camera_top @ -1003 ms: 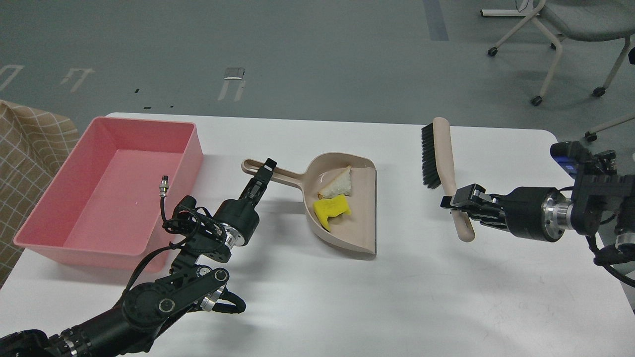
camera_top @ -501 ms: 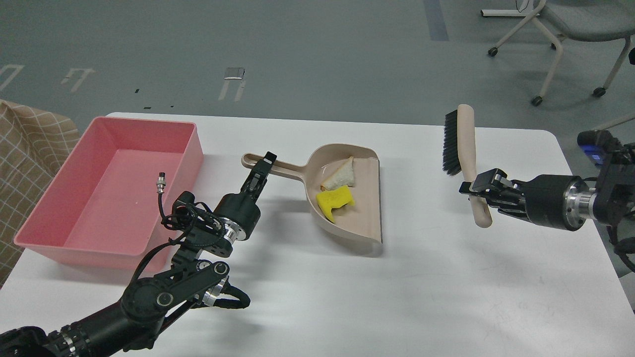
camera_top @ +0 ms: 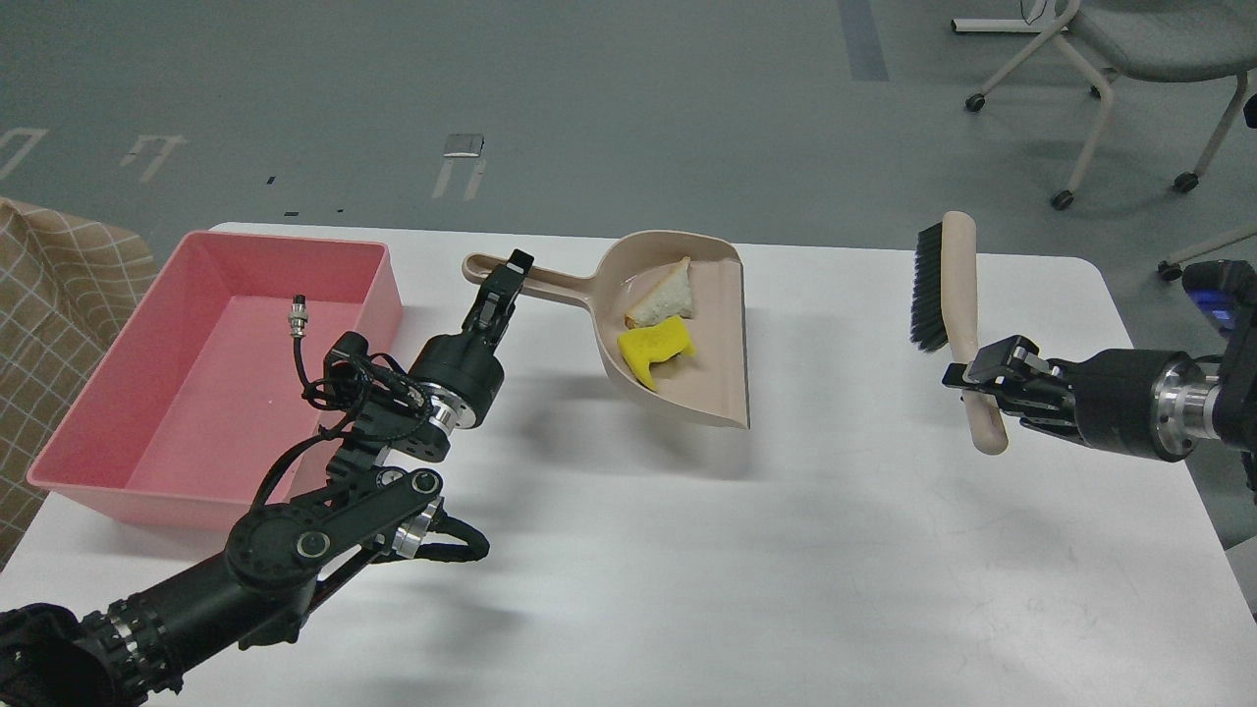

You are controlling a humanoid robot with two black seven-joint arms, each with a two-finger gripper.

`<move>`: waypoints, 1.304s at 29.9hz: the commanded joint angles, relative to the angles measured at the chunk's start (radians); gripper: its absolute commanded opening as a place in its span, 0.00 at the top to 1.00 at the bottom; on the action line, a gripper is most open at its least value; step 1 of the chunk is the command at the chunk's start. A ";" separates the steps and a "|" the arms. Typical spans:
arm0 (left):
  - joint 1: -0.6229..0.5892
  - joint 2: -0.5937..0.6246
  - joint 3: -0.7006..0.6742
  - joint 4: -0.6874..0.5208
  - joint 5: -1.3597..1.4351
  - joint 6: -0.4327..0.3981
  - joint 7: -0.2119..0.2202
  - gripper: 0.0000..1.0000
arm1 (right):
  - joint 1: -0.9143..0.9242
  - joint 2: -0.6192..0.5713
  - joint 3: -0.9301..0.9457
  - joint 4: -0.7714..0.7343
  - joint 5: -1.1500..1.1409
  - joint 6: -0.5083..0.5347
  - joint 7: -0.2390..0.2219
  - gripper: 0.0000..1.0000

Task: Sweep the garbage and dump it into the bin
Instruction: 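Raise the dustpan with the left gripper and carry it over the pink bin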

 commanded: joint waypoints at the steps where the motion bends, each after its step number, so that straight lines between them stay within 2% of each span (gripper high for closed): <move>1: -0.029 0.026 0.001 0.000 -0.032 0.000 0.000 1.00 | -0.005 0.000 -0.001 0.000 0.000 0.000 -0.002 0.97; 7: -0.076 0.085 0.001 0.000 -0.074 -0.019 0.005 1.00 | -0.005 0.001 -0.001 0.000 0.000 0.000 -0.002 0.97; 19: -0.109 0.222 -0.010 -0.006 -0.178 -0.130 0.002 1.00 | -0.005 0.009 -0.002 0.000 0.000 0.000 -0.002 0.97; 39: -0.092 0.388 -0.057 -0.041 -0.319 -0.258 -0.001 1.00 | -0.013 0.012 -0.004 -0.005 -0.002 0.000 -0.003 0.97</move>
